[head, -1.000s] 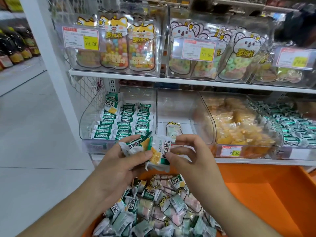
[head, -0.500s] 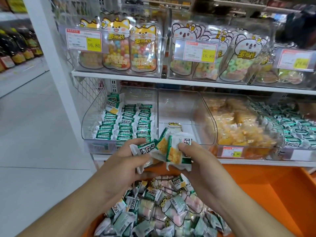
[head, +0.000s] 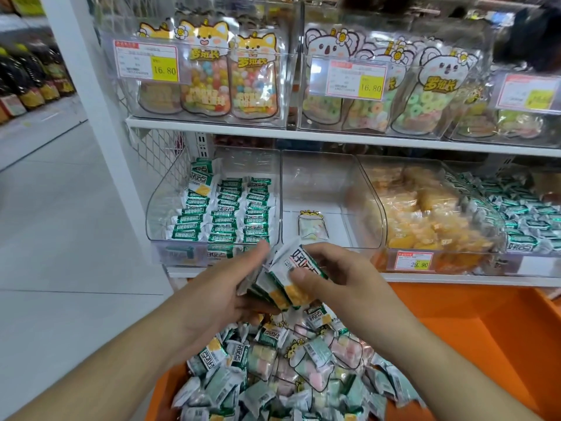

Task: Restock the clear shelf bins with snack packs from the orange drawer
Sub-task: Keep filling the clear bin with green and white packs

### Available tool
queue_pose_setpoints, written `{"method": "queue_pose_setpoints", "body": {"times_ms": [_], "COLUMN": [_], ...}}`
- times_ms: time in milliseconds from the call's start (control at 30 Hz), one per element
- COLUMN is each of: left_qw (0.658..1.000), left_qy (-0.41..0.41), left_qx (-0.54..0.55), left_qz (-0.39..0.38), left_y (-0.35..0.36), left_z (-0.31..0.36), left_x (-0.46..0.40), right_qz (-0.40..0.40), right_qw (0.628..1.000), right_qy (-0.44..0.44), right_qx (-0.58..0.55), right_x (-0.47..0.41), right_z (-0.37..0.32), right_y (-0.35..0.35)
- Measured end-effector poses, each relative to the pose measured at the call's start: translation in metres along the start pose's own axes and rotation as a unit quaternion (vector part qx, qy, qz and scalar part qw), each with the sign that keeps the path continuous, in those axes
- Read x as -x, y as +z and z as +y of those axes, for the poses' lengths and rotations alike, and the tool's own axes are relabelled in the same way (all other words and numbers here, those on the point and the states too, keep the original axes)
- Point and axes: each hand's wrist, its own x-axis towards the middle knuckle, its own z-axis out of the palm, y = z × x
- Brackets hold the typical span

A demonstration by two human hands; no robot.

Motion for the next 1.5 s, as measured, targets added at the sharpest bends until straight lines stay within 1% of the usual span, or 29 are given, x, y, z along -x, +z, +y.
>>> {"method": "queue_pose_setpoints", "body": {"times_ms": [67, 167, 267, 433, 533, 700, 800, 900, 1033, 1133, 1200, 1300, 1333, 1367, 1400, 1433, 1467, 1500], "left_qw": [1.0, 1.0, 0.997, 0.989, 0.991, 0.994, 0.995, 0.996, 0.998, 1.0, 0.999, 0.995, 0.991, 0.983, 0.966, 0.94, 0.917, 0.902], "left_qy": [0.006, 0.0, -0.009, -0.019, -0.006, 0.003, 0.008, 0.009, 0.01, 0.022, 0.032, 0.061, 0.078, 0.097, 0.11, 0.122, 0.133, 0.133], "left_qx": [-0.007, 0.029, 0.075, 0.144, 0.128, 0.097, 0.088, 0.081, 0.052, 0.02, 0.022, 0.04, 0.007, -0.055, -0.133, -0.213, -0.274, -0.317], "left_qz": [0.007, 0.008, 0.007, -0.015, -0.026, -0.041, -0.041, -0.046, -0.015, -0.007, 0.014, 0.07, 0.104, 0.145, 0.193, 0.235, 0.259, 0.263], "left_y": [0.0, -0.001, 0.001, -0.002, -0.002, -0.013, -0.021, -0.029, -0.046, -0.065, -0.077, -0.099, -0.106, -0.112, -0.118, -0.121, -0.125, -0.128], "left_z": [-0.001, -0.004, -0.003, -0.005, -0.001, 0.002, 0.003, 0.005, 0.01, 0.018, 0.023, 0.026, 0.027, 0.028, 0.028, 0.027, 0.025, 0.022], "left_x": [0.0, 0.0, 0.002, 0.001, 0.006, 0.009, 0.009, 0.014, 0.017, 0.019, 0.019, 0.013, 0.01, 0.008, 0.006, 0.006, 0.004, 0.003], "right_qz": [0.008, 0.018, -0.006, -0.056, -0.067, -0.092, -0.102, -0.087, -0.066, -0.051, -0.04, -0.025, -0.023, -0.018, -0.01, -0.003, 0.003, 0.005], "right_qw": [0.999, 0.991, 0.977, 0.969, 0.971, 0.991, 0.99, 0.991, 0.994, 0.994, 0.994, 0.992, 0.992, 0.991, 0.99, 0.989, 0.989, 0.988], "right_qy": [-0.022, -0.055, -0.099, -0.068, -0.043, 0.016, 0.032, 0.036, 0.019, 0.008, -0.001, -0.018, -0.02, -0.023, -0.022, -0.019, -0.014, -0.01], "right_qx": [0.04, 0.118, 0.191, 0.23, 0.224, 0.1, 0.087, 0.094, 0.09, 0.097, 0.097, 0.122, 0.124, 0.132, 0.141, 0.145, 0.148, 0.157], "right_x": [0.0, -0.001, -0.001, 0.001, 0.002, 0.001, -0.004, -0.009, -0.017, -0.033, -0.051, -0.089, -0.103, -0.119, -0.135, -0.153, -0.17, -0.187], "right_z": [0.002, 0.008, 0.009, 0.013, 0.009, -0.001, -0.001, -0.002, -0.013, -0.026, -0.035, -0.048, -0.053, -0.055, -0.056, -0.055, -0.053, -0.051], "right_y": [0.005, 0.008, 0.009, 0.013, 0.013, 0.005, 0.004, 0.011, 0.025, 0.041, 0.053, 0.068, 0.074, 0.079, 0.083, 0.088, 0.093, 0.098]}}
